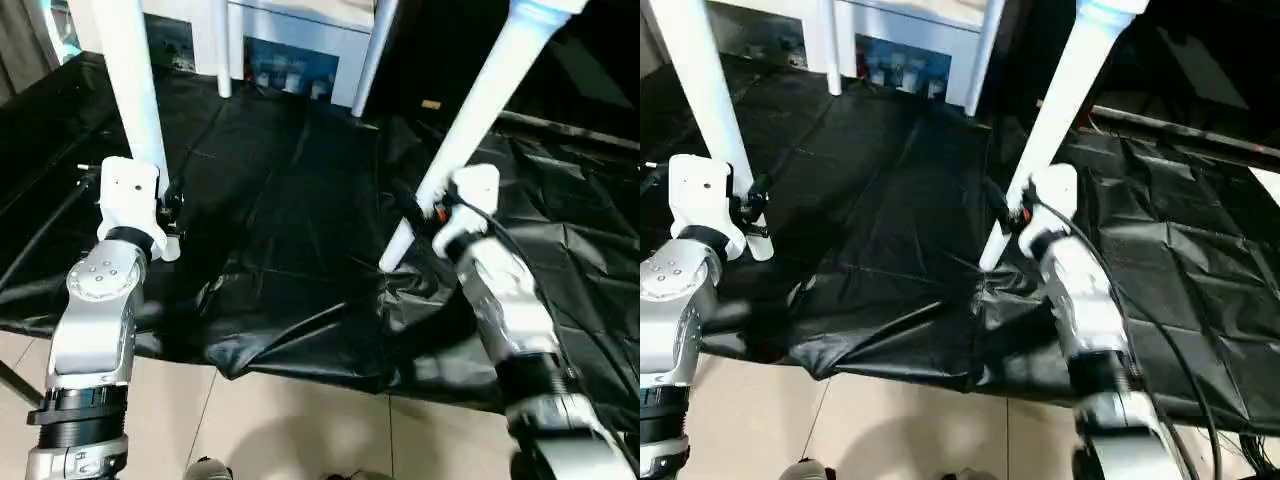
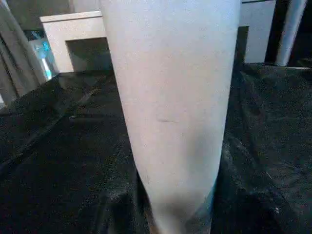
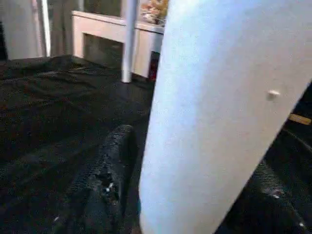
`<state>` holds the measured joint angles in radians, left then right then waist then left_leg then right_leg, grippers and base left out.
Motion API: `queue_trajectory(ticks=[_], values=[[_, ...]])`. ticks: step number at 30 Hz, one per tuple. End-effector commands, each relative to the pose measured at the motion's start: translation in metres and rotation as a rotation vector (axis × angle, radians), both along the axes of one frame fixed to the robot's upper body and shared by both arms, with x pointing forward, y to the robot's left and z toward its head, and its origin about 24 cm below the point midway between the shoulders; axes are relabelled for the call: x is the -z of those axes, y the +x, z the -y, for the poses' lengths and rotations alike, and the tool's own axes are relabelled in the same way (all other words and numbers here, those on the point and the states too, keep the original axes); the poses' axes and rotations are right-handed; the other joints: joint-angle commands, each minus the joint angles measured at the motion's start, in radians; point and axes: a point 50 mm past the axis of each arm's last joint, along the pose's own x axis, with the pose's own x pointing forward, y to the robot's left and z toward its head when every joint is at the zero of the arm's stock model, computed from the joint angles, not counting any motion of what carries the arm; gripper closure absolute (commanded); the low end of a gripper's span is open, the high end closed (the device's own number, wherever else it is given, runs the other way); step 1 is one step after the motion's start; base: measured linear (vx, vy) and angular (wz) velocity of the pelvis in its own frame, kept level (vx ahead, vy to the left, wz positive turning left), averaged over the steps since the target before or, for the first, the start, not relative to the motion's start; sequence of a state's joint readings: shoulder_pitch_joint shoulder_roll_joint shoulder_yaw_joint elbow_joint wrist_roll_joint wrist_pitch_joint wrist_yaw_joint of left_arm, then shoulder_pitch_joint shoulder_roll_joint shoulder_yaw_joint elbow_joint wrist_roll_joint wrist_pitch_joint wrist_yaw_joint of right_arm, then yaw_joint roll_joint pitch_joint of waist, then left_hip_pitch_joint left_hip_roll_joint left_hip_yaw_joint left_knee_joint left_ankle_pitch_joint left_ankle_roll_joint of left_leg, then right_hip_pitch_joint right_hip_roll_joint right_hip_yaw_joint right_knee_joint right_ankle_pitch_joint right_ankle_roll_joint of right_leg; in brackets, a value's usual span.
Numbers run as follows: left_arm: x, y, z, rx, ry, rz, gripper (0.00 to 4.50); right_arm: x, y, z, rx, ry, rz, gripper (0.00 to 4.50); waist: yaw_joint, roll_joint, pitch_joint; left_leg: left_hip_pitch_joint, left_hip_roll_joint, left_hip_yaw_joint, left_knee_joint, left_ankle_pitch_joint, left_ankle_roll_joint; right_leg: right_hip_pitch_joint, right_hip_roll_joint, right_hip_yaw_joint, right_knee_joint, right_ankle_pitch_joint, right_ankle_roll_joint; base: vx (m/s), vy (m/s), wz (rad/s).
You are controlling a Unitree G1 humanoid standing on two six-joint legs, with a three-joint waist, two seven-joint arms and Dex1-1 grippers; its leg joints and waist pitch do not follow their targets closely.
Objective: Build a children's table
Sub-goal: Flip table
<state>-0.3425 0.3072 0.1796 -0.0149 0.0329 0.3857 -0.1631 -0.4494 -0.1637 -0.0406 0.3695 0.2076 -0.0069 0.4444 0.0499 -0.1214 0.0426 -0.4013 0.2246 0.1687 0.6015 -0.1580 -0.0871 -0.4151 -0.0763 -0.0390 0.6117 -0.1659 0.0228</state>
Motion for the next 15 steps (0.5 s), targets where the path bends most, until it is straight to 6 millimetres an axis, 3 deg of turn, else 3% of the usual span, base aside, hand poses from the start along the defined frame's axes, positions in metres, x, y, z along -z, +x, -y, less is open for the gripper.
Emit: queue_trajectory(ticks=[1,6,12,13,14,15], values=[[0.007,0.000,0.017,0.082,0.066,-0.031,2.91,0.002,-0.011,-0.026,-0.177,-0.021,-0.012,2.34,0.003,0.043,-0.060,0.037,0.002,0.003,-0.083,-0.351,-0.052,0.030,-0.027,0.020,-0.065,-0.195,-0.127,0.000,0.000,0.00],[0.007,-0.001,0.012,0.071,0.083,-0.034,2.91,0.000,-0.028,-0.030,-0.263,-0.030,-0.007,2.78,0.005,0.041,-0.058,0.036,0.003,-0.001,-0.086,-0.396,-0.057,0.026,-0.028,0.021,-0.072,-0.258,-0.113,0.000,0.000,0.00],[0.009,-0.010,0.006,0.041,0.109,-0.044,2.91,0.004,-0.037,-0.028,-0.255,-0.078,-0.019,2.86,0.005,0.042,-0.053,0.036,0.003,-0.004,-0.089,-0.444,-0.067,0.019,-0.030,0.021,-0.078,-0.319,-0.101,0.000,0.000,0.00],[0.010,-0.011,0.005,0.038,0.100,-0.047,2.91,0.005,-0.037,-0.027,-0.240,-0.090,-0.021,2.86,0.004,0.037,-0.053,0.036,0.003,-0.003,-0.089,-0.446,-0.066,0.019,-0.030,0.021,-0.080,-0.326,-0.099,0.000,0.000,0.00],[0.012,-0.013,0.005,0.051,0.085,-0.058,2.56,0.006,-0.036,-0.025,-0.224,-0.097,-0.019,2.86,0.005,0.035,-0.051,0.035,0.003,-0.004,-0.090,-0.451,-0.066,0.018,-0.031,0.021,-0.080,-0.348,-0.095,0.000,0.000,0.00],[0.016,-0.015,0.004,0.079,0.070,-0.078,2.21,0.006,-0.036,-0.024,-0.222,-0.094,-0.022,2.31,0.002,0.020,-0.051,0.034,0.003,-0.001,-0.088,-0.451,-0.062,0.017,-0.031,0.021,-0.084,-0.363,-0.090,0.000,0.000,0.00]])
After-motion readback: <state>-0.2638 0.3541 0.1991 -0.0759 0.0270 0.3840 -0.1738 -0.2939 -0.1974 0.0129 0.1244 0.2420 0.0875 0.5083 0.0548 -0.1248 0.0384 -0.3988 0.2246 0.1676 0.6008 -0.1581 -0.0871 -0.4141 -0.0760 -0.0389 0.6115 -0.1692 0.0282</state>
